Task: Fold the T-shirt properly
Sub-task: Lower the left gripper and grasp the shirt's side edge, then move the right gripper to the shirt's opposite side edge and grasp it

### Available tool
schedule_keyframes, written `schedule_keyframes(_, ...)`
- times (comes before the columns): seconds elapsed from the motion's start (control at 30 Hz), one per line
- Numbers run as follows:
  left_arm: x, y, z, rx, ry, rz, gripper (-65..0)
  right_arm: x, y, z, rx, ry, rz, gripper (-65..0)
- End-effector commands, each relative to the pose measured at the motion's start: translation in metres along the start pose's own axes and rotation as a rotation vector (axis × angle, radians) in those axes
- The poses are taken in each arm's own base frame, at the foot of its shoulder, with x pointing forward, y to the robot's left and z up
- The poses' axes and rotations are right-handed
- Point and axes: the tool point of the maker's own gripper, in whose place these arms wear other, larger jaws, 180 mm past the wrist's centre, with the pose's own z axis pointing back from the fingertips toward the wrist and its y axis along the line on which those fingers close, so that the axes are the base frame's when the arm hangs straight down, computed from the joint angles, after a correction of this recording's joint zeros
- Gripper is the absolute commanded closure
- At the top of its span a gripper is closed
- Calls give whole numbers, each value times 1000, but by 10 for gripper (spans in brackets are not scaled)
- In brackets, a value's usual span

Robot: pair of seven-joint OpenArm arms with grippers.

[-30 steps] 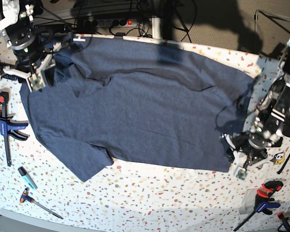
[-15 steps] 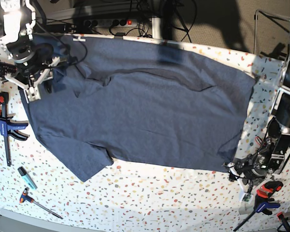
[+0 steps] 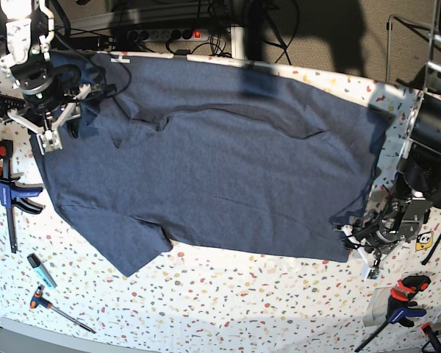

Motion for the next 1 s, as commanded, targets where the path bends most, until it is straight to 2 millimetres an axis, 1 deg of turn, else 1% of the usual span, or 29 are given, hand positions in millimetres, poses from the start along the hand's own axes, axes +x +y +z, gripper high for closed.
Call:
schedule_keyframes(0.0,27,5,3,5,-63,9,-279,10,-9,2,-23,-30,10,-189)
schedule_keyframes(0.13,9,-4,0,-9,-31,11,-279,8,-9,2,-25,-16,14,-189)
schedule_keyframes(0.27,-9,-17,-2,-49,19,10,-278,8,-9,2,-26,-17,15,-189)
schedule_keyframes(0.3,-13,-19,-3,-52,35,10,-269,8,-10,2,-26,-17,17,-189)
schedule_keyframes(0.37,-20,-23,-3,-62,76,14,-228,9,-11,2,-30,-20,21,-189)
schedule_keyframes(0.47,-30,-29,-2,-82,135,46,-126,13,-15,1,-48,-28,36,-189)
schedule_keyframes(0.5,-32,-32,-1,-97,150,56,-102,15,-15,0,-50,-34,35,-189)
schedule_keyframes(0.6,-39,-42,0,-142,193,60,-61,27,-20,-3,-63,-62,30,-189)
schedule_keyframes(0.67,-41,-48,0,-162,203,53,-9,37,-25,-5,-75,-88,27,-189)
schedule_keyframes(0.7,-41,-49,0,-163,204,54,0,43,-27,-6,-81,-102,24,-189)
schedule_keyframes(0.9,-40,-45,-1,-144,179,-18,0,78,-38,-12,-91,-190,-27,-189)
schedule_keyframes(0.97,-42,-46,-2,-145,184,-22,0,81,-43,-21,-78,-185,-78,-190)
